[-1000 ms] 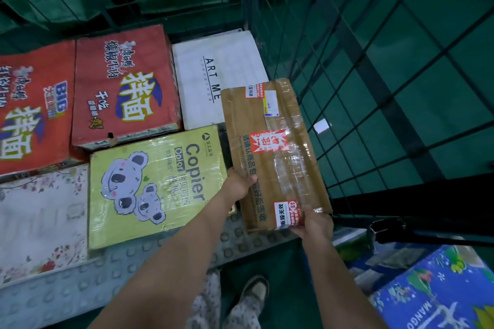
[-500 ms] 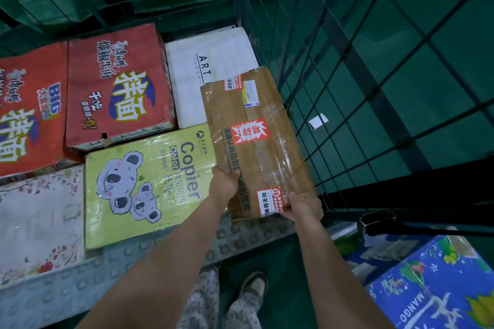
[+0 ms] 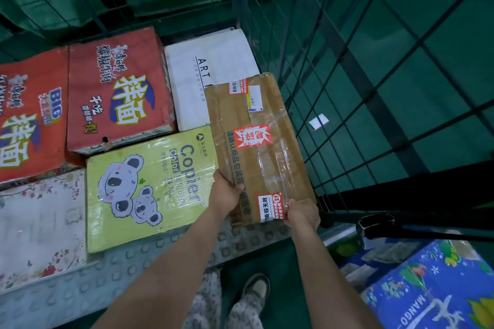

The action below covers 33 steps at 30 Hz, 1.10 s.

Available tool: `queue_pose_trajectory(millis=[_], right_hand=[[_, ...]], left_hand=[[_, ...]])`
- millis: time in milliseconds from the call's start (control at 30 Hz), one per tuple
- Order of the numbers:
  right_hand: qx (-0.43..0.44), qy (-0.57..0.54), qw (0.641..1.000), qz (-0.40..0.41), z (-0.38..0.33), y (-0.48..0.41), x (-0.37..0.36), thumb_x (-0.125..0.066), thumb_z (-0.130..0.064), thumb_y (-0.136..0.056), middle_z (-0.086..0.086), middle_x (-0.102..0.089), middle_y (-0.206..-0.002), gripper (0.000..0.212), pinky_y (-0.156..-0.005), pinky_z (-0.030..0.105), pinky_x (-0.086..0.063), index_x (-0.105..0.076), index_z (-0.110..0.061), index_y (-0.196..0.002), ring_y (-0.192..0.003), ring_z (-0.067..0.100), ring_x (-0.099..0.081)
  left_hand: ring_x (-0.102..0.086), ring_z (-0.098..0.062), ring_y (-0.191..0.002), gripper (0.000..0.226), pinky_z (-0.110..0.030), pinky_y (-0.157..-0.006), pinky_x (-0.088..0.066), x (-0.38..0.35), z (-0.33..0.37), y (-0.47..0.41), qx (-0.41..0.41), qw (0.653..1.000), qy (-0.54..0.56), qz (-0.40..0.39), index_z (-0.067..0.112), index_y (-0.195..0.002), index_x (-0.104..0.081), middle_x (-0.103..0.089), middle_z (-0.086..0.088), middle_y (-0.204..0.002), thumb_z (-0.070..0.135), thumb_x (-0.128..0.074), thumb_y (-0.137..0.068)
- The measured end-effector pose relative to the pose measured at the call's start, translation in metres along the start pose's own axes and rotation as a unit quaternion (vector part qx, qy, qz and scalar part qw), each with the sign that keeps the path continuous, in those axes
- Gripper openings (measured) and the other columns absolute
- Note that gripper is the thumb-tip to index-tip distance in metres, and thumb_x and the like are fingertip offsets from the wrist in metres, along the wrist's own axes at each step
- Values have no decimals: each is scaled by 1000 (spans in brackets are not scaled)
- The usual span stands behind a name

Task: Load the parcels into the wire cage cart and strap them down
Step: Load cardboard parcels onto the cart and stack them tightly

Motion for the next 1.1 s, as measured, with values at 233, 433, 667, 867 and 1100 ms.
queue_pose_trajectory(millis=[233, 433, 667, 867, 1100], right_hand=[[11, -30, 999, 7, 6, -2, -2, -54, -22, -94, 16, -66, -100, 27, -84, 41, -53, -55, -6, -73, -89, 30, -66], [9, -69, 997, 40, 9, 3, 2, -51, -28, -96, 17, -64, -110, 33, -87, 38, -49, -59, 1, -109, -102, 31, -61], [1, -99, 994, 37, 9, 2, 7, -53, -26, -96, 18, -63, -113, 32, -81, 34, -49, -56, 2, -113, -102, 32, -61], [-13, -167, 986, 21, 7, 0, 13, -54, -23, -95, 22, -65, -110, 27, -81, 45, -55, -58, 2, -105, -94, 36, -65], [-28, -211, 971, -110, -2, 7, 13, -45, -2, -97, 25, -51, -132, 34, -42, 16, -47, -46, 5, -130, -109, 35, -59]], left_hand=[[-46, -33, -126, 60, -38, -96, -40, -2, 4, 6, -3, 1000, 9, 11, 3, -141, -23, -46, -15, -139, 10, -57, -92], [-46, -33, -126, 65, -37, -95, -40, -6, 8, 9, -3, 1000, 3, 11, 2, -145, -16, -45, -17, -141, 11, -55, -93], [-46, -33, -126, 68, -35, -93, -40, -8, 6, 10, -11, 1000, 18, 6, 2, -145, -17, -45, -16, -140, 13, -58, -92], [-48, -31, -123, 70, -31, -89, -41, -12, 5, 9, -24, 999, 19, -21, 0, -141, -23, -48, -17, -136, 8, -65, -86], [-47, -33, -124, 66, -35, -94, -41, -5, 0, 4, -39, 999, 4, -10, 2, -138, -29, -48, -16, -136, 8, -67, -85]])
Point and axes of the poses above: each hand's wrist, its own y-axis away from the middle knuckle, its own x-axis out of the back of the hand, z = x × y, the point moved 5 cm from there along -y, towards the middle knuckle
